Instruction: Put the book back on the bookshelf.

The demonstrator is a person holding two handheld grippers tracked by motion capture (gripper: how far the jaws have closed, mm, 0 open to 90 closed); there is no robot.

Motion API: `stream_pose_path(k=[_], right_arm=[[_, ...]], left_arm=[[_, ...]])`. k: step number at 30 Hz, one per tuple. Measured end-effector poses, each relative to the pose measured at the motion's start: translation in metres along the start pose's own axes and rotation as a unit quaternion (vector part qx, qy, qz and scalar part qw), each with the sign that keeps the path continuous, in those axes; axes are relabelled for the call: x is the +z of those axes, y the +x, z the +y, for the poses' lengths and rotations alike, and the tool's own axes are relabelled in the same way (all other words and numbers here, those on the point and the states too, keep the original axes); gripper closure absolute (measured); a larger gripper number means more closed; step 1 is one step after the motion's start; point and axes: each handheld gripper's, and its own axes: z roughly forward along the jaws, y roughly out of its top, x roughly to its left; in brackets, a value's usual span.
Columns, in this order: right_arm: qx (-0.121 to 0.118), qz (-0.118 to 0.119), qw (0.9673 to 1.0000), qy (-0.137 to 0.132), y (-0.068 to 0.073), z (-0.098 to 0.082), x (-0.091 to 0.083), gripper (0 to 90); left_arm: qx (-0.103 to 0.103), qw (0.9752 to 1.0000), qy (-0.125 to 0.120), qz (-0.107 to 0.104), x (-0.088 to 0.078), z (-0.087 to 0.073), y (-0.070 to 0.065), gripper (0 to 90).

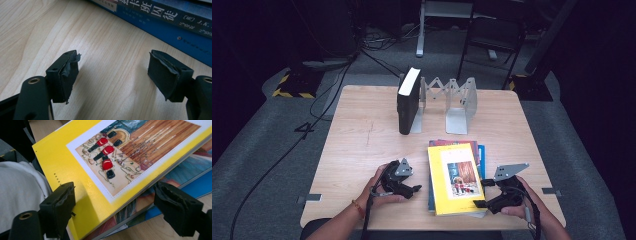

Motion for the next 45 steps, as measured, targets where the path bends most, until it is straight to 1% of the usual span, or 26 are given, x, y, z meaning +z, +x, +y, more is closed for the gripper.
stream_pose_path(k=[2, 3, 6, 8, 11, 13, 14, 17, 19, 21, 23, 24, 26, 27, 29, 30, 32, 35, 39, 41, 43, 45], right_arm=[[0.001, 0.003, 1.0000, 0.004, -0.001, 0.001, 0.000, 17.2], [-0.001, 0.004, 1.0000, 0.007, -0.001, 0.002, 0.001, 17.1], [-0.008, 0.006, 0.9999, 0.013, -0.002, 0.004, 0.001, 16.9], [-0.014, 0.006, 0.9998, 0.014, -0.002, 0.005, 0.002, 16.9], [-0.020, 0.005, 0.9997, 0.016, -0.001, 0.007, 0.002, 16.7], [-0.022, 0.005, 0.9996, 0.015, -0.001, 0.007, 0.002, 16.7], [-0.022, 0.005, 0.9997, 0.014, -0.001, 0.007, 0.002, 16.7], [-0.030, 0.002, 0.9995, 0.008, 0.000, 0.007, 0.003, 16.6], [-0.034, -0.001, 0.9994, 0.006, 0.000, 0.007, 0.003, 16.6], [-0.038, -0.002, 0.9993, 0.005, 0.001, 0.007, 0.003, 16.7], [-0.038, -0.003, 0.9992, 0.005, 0.001, 0.008, 0.004, 16.8], [-0.039, -0.004, 0.9992, 0.004, 0.001, 0.008, 0.004, 16.9], [-0.040, -0.006, 0.9992, 0.001, 0.002, 0.009, 0.004, 17.4], [-0.038, -0.006, 0.9993, -0.001, 0.002, 0.009, 0.005, 17.9], [-0.041, -0.009, 0.9991, -0.005, 0.002, 0.009, 0.005, 18.3], [-0.042, -0.011, 0.9990, -0.008, 0.002, 0.010, 0.006, 19.0], [-0.045, -0.018, 0.9987, -0.016, 0.002, 0.010, 0.006, 21.3], [-0.045, -0.028, 0.9982, -0.029, 0.002, 0.010, 0.005, 28.4], [-0.054, -0.036, 0.9967, -0.047, 0.002, 0.010, 0.004, 33.3], [-0.062, -0.039, 0.9954, -0.061, 0.002, 0.010, 0.004, 39.0], [-0.062, -0.033, 0.9951, -0.069, 0.001, 0.012, 0.005, 40.9], [-0.059, -0.022, 0.9956, -0.070, -0.002, 0.014, 0.009, 42.8]], left_arm=[[-0.001, 1.0000, -0.006, 0.003, -0.001, 0.002, 0.000, 25.7], [0.000, 0.9999, -0.013, 0.004, -0.002, 0.003, 0.001, 26.5], [0.003, 0.9997, -0.020, 0.011, -0.004, 0.005, 0.002, 26.8], [-0.001, 0.9997, -0.023, 0.011, -0.006, 0.007, 0.003, 26.8], [-0.007, 0.9990, -0.043, 0.011, -0.011, 0.010, 0.006, 26.9], [-0.012, 0.9985, -0.051, 0.012, -0.012, 0.013, 0.007, 26.7], [-0.008, 0.9983, -0.056, 0.013, -0.012, 0.015, 0.007, 26.9], [-0.004, 0.9985, -0.053, 0.012, -0.010, 0.018, 0.006, 26.5], [-0.006, 0.9982, -0.059, 0.011, -0.010, 0.021, 0.005, 26.5], [-0.004, 0.9981, -0.062, 0.007, -0.010, 0.023, 0.004, 26.7], [-0.005, 0.9979, -0.064, 0.008, -0.010, 0.024, 0.003, 27.5], [-0.004, 0.9979, -0.065, 0.004, -0.009, 0.025, 0.003, 27.5], [0.000, 0.9981, -0.061, 0.005, -0.007, 0.027, 0.002, 27.2], [-0.002, 0.9981, -0.062, 0.002, -0.005, 0.028, 0.002, 27.2], [0.002, 0.9982, -0.060, 0.005, -0.005, 0.029, 0.002, 26.9], [-0.003, 0.9982, -0.060, 0.003, -0.005, 0.028, 0.003, 26.8], [-0.004, 0.9982, -0.060, 0.004, -0.004, 0.028, 0.004, 26.8], [-0.007, 0.9982, -0.059, 0.005, -0.004, 0.027, 0.004, 26.5], [-0.009, 0.9985, -0.054, 0.011, -0.002, 0.026, 0.006, 26.7], [-0.013, 0.9984, -0.053, 0.011, -0.001, 0.026, 0.008, 27.3], [-0.014, 0.9984, -0.052, 0.016, 0.000, 0.026, 0.009, 27.7], [-0.015, 0.9986, -0.049, 0.014, 0.002, 0.028, 0.012, 26.7]])
